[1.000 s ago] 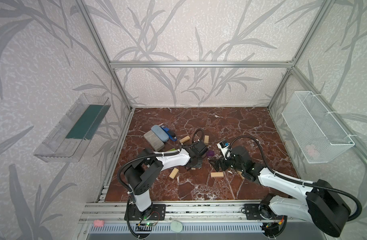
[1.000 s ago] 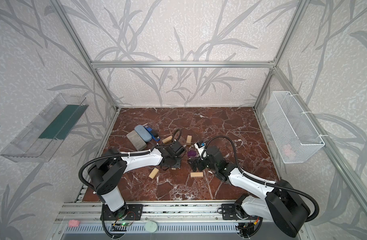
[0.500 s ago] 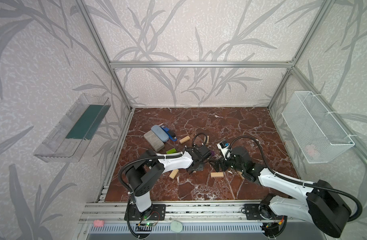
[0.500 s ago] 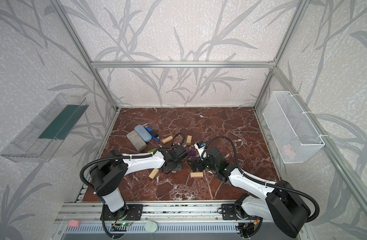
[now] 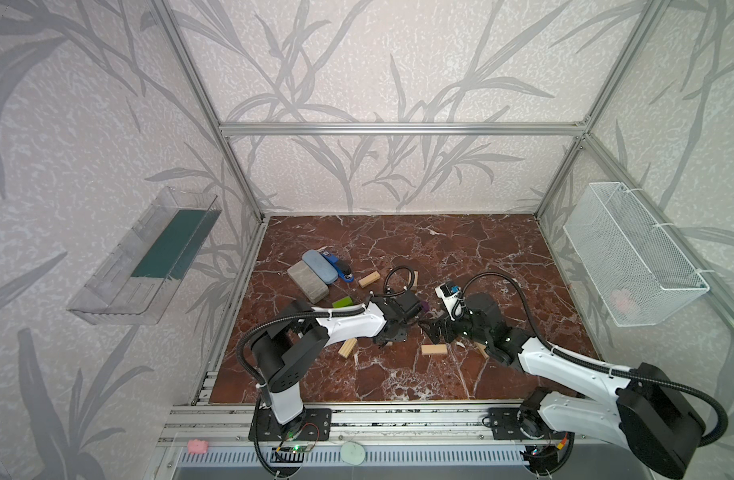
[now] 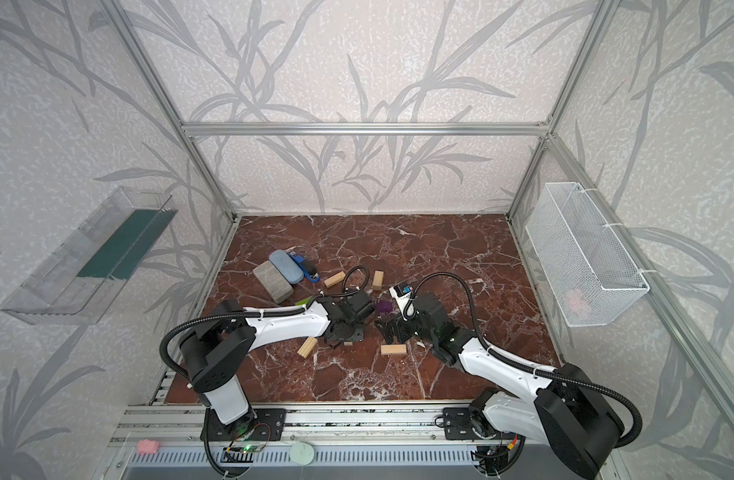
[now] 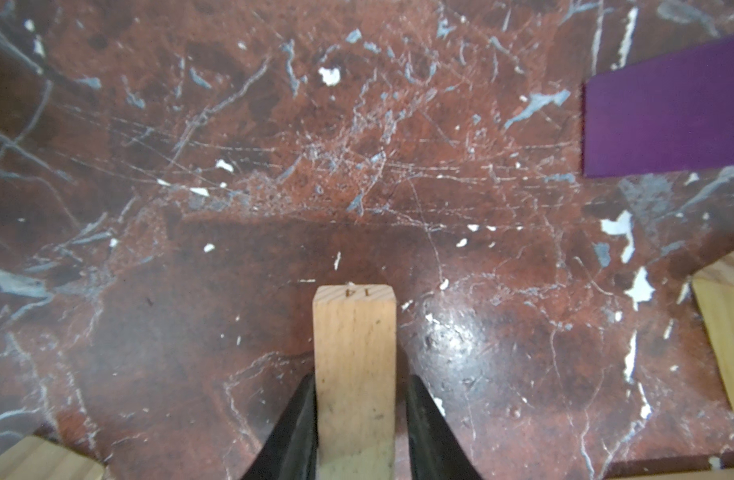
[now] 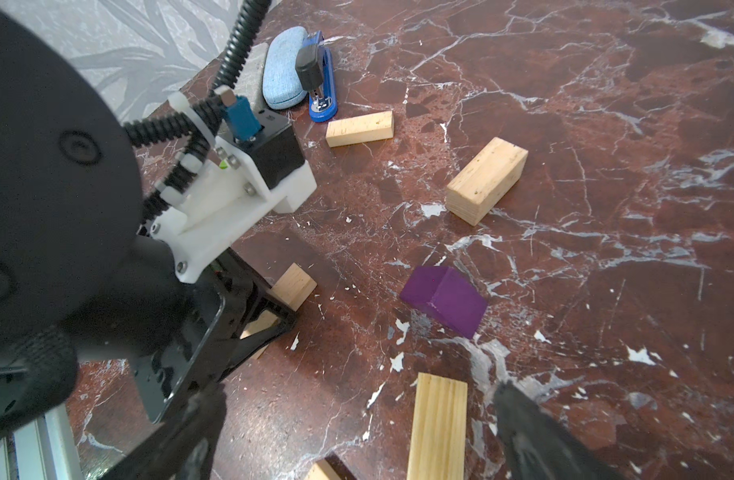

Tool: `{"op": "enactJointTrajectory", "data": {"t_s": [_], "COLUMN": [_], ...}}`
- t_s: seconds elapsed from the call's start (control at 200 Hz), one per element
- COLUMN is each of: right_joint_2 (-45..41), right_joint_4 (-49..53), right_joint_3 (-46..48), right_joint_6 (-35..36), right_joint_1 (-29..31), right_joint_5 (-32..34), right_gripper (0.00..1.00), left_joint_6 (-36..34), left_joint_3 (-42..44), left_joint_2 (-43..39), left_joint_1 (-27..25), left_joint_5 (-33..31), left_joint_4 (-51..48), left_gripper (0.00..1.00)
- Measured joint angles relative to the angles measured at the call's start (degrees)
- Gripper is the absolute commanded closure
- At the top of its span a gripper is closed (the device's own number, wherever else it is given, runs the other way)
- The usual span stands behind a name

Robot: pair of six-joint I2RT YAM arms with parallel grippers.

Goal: Build the wood block tower

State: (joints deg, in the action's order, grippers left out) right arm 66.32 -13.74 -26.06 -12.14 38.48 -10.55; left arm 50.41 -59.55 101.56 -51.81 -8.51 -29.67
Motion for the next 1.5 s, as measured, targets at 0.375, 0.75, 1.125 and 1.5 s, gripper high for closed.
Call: {"op": "enactJointTrajectory", "data": {"t_s": [0.375,0.75,1.125,1.5], "right_joint_2": [0.0,1.3,0.0,3.6], "right_joint_4": [0.0,7.4,27.6,41.4], "right_joint_3": [0.0,-3.8,-12.2,-17.5], "right_joint_6": [0.0,-0.6,-4.9,-7.2], "right_joint_1": [0.0,0.0,0.0,3.8], "right_joint_5": [0.0,3.4,4.0,4.7], "right_gripper": [0.01,0.01,0.01,0.03], "left_joint_6": [1.8,1.6,-2.7,-7.5], "left_joint_3": [-0.9,-1.3,2.8,11.5], "left_joint_2": [0.6,-0.4,-16.5,-28.7], "left_joint_1": [0.0,0.0,0.0,0.0], "left_joint_5": [-0.5,-0.2,0.3,2.6], "left_joint_4": [-1.4,-3.3,-0.9,5.8], "left_gripper": [0.61,0.43,0.21,0.01]}}
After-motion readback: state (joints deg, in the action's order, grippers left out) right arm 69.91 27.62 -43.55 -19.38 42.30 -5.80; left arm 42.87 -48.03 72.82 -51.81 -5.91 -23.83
